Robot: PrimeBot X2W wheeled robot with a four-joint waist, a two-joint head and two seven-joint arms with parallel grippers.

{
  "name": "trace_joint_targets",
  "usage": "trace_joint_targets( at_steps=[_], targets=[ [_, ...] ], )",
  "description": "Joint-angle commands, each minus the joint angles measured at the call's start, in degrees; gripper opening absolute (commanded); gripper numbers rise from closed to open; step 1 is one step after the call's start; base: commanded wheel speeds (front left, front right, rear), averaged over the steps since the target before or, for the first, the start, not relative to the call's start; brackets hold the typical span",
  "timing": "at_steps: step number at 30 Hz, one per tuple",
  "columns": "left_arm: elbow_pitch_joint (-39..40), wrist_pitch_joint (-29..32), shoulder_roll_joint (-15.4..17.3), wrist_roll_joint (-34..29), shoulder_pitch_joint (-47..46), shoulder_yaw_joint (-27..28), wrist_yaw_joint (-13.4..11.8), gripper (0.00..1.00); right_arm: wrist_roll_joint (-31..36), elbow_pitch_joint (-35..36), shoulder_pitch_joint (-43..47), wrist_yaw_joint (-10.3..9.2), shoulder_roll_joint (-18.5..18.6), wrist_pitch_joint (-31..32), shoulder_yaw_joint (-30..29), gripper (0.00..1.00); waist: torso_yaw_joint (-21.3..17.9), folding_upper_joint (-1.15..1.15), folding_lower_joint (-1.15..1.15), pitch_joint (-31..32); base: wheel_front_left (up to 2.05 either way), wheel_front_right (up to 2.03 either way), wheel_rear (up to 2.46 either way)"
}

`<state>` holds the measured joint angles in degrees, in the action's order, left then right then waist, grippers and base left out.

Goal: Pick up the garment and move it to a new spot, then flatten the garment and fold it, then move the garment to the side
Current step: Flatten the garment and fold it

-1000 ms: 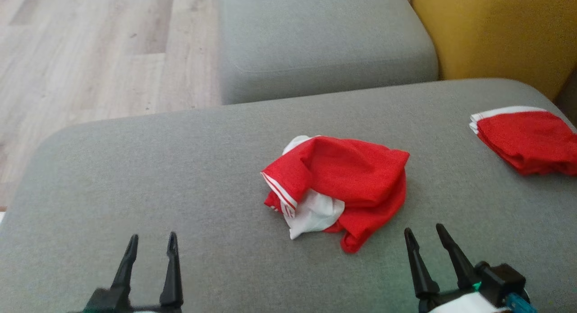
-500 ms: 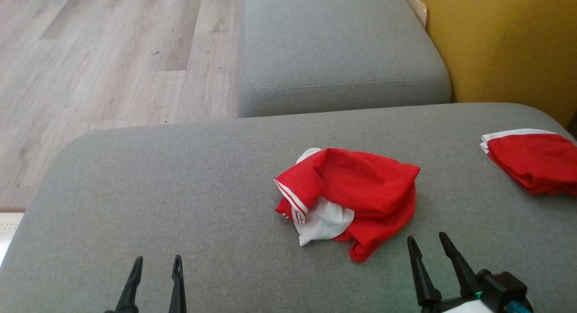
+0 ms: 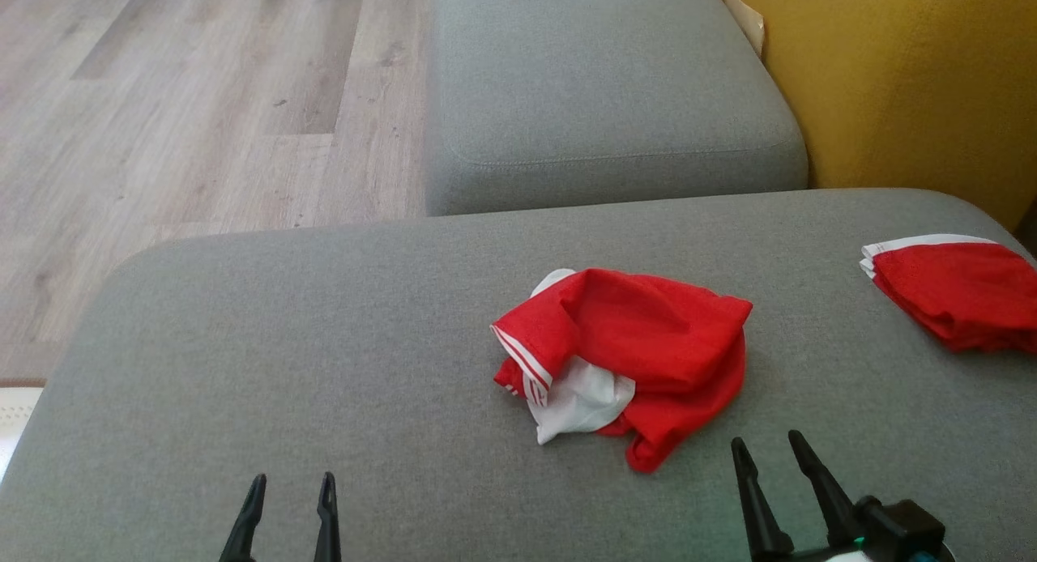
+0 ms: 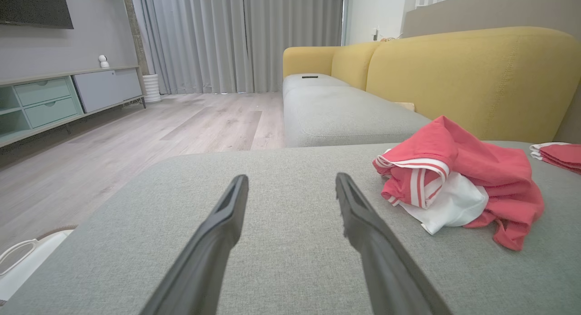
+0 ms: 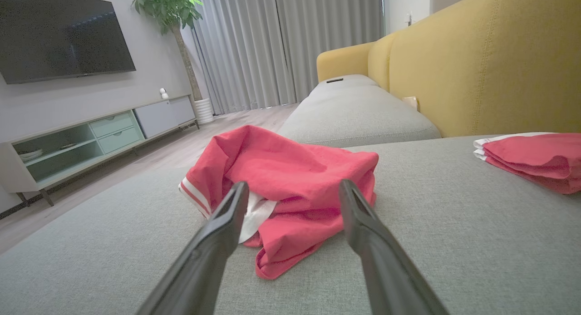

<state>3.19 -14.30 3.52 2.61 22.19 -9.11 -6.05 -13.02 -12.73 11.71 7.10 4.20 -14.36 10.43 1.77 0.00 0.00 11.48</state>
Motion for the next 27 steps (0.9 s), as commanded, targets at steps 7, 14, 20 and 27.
trace_joint_targets(
  at_steps=[7,14,20,27],
  targets=[
    [1.1,-0.7,-0.6,-0.4,-2.6,1.2,0.4,1.00,0.3,1.8,-1.9,0.39,0.4,-0.6,1.6,1.00,0.1,0.00,0.00,0.1,0.00,0.00,0.00],
    [1.0,-0.7,-0.6,-0.2,-2.7,2.2,0.1,1.00,0.4,1.8,-2.1,0.39,0.2,-0.6,1.3,1.00,-0.1,0.00,0.00,0.1,0.00,0.00,0.00],
    [0.7,-0.7,-0.6,-0.8,-3.1,2.2,0.4,1.00,0.6,1.8,-2.5,0.39,0.2,-0.6,1.6,1.00,-0.8,0.00,0.00,-0.2,0.00,0.00,0.00],
    [-2.6,-0.7,-0.6,-2.2,-6.2,0.0,1.6,1.00,-0.5,2.1,-4.1,0.39,1.6,-0.6,4.4,1.00,-2.5,0.00,0.00,-2.1,0.00,0.00,0.00]
  ],
)
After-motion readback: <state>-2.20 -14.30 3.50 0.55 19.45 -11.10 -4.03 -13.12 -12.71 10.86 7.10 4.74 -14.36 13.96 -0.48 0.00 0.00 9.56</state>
